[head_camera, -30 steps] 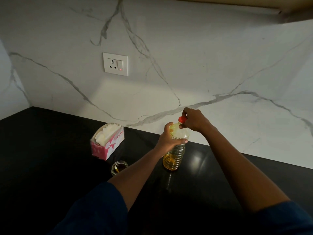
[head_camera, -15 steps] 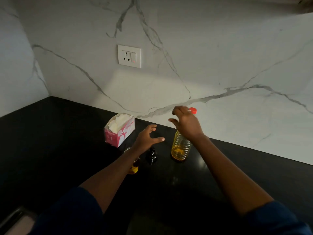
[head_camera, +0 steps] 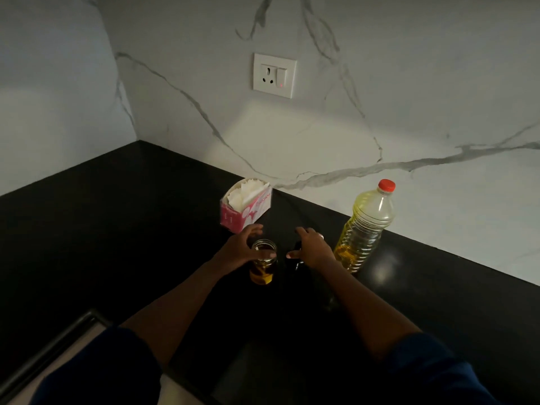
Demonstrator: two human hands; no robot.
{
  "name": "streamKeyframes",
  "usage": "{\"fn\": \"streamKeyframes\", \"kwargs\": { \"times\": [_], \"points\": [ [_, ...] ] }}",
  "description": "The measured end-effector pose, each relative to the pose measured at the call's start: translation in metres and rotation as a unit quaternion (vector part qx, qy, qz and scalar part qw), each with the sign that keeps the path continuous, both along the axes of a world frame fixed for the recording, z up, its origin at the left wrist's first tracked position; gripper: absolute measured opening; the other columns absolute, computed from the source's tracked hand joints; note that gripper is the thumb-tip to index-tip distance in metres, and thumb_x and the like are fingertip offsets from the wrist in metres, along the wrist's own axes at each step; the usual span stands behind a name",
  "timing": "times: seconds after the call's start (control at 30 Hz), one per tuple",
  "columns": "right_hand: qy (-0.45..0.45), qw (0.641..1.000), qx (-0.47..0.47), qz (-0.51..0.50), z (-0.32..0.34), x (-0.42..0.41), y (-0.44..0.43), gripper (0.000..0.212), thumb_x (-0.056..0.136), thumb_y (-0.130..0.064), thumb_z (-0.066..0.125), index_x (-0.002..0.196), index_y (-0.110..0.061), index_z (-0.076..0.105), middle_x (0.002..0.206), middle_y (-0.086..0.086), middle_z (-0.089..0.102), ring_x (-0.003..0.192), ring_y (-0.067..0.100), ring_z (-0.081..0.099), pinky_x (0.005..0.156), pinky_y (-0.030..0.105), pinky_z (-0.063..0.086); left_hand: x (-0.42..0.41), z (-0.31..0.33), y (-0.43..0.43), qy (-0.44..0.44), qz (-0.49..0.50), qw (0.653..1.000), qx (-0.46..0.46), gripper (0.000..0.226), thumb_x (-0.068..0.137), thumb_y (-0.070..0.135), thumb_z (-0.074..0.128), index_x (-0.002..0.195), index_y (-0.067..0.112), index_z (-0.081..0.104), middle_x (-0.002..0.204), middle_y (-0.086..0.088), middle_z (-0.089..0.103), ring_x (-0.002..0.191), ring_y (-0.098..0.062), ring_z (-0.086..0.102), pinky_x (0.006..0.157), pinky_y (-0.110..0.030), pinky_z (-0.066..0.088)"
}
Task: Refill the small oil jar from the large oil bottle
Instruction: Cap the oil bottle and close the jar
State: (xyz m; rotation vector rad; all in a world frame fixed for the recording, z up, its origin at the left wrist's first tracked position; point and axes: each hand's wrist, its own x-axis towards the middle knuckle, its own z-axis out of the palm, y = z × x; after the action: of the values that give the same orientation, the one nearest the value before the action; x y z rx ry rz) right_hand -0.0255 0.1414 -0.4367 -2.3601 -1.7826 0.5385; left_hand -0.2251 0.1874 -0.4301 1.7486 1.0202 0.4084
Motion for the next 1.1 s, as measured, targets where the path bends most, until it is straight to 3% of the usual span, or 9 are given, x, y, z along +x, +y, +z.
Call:
{"fn": "streamKeyframes", "kwargs": {
  "times": [0.17,0.3,0.43,0.53,0.63,0.87,1.1],
  "points": [
    [0.005,0.997,-0.073,0.006,-0.016,-0.004,0.016,0.082,0.074,-0.032,0.075,0.143,-0.018,0.031,0.141,0.013,0.041,0.13,0.032,0.04,0.104,0.046,0.04,-0.003,-0.015,0.0,0.014,-0.022,1.0,-0.013,0.094,0.065,0.027,0.082,0.142,0.02,0.029,0.14,-0.001,0.044,0.127,-0.018,0.043,0.101,-0.028,0.037],
    [0.032,0.999,-0.037,-0.021,-0.02,-0.004,0.02,0.071,0.073,-0.015,0.077,0.135,-0.012,0.043,0.132,0.013,0.051,0.123,0.028,0.049,0.101,0.039,0.044,-0.003,-0.025,0.0,0.015,-0.018,0.999,-0.024,0.095,0.062,0.027,0.084,0.14,0.022,0.031,0.132,0.003,0.05,0.119,-0.011,0.047,0.095,-0.023,0.038],
    [0.172,0.98,0.062,-0.081,0.004,-0.004,0.021,0.044,0.071,-0.01,0.077,0.109,-0.01,0.056,0.113,0.008,0.057,0.094,0.016,0.053,0.073,0.023,0.048,-0.004,-0.031,-0.001,-0.008,-0.016,0.999,-0.038,0.089,0.06,0.02,0.086,0.134,0.025,0.037,0.116,0.012,0.055,0.115,-0.009,0.052,0.093,-0.02,0.04],
    [0.261,0.956,0.117,-0.069,0.033,-0.011,0.021,0.047,0.071,-0.014,0.078,0.113,-0.012,0.057,0.109,0.006,0.053,0.095,0.016,0.05,0.067,0.019,0.048,-0.005,-0.036,-0.001,-0.015,-0.008,0.999,-0.051,0.087,0.059,0.02,0.086,0.132,0.026,0.039,0.117,0.01,0.056,0.117,-0.012,0.052,0.099,-0.029,0.041],
    [0.327,0.943,0.062,-0.001,0.056,-0.022,0.019,0.046,0.072,-0.014,0.077,0.113,-0.016,0.057,0.111,0.004,0.05,0.099,0.022,0.052,0.064,0.022,0.051,-0.003,-0.037,-0.003,-0.02,0.001,0.998,-0.062,0.087,0.059,0.02,0.086,0.133,0.024,0.04,0.121,0.007,0.055,0.119,-0.015,0.051,0.103,-0.035,0.04],
    [0.167,0.972,-0.007,0.166,0.064,-0.049,0.014,0.049,0.071,-0.017,0.076,0.116,-0.02,0.055,0.111,-0.001,0.054,0.1,0.015,0.053,0.072,0.016,0.047,0.003,-0.037,-0.01,0.002,-0.008,0.998,-0.066,0.084,0.067,0.028,0.081,0.137,0.024,0.036,0.132,0.003,0.051,0.121,-0.015,0.048,0.101,-0.031,0.035],
    [0.142,0.969,-0.01,0.204,0.06,-0.055,0.007,0.047,0.074,-0.013,0.074,0.117,-0.021,0.055,0.115,0.0,0.056,0.103,0.013,0.053,0.077,0.015,0.045,0.006,-0.04,-0.012,0.026,0.018,0.999,-0.043,0.079,0.066,0.027,0.08,0.134,0.022,0.041,0.13,0.002,0.054,0.123,-0.019,0.048,0.109,-0.042,0.034]
  ]
}}
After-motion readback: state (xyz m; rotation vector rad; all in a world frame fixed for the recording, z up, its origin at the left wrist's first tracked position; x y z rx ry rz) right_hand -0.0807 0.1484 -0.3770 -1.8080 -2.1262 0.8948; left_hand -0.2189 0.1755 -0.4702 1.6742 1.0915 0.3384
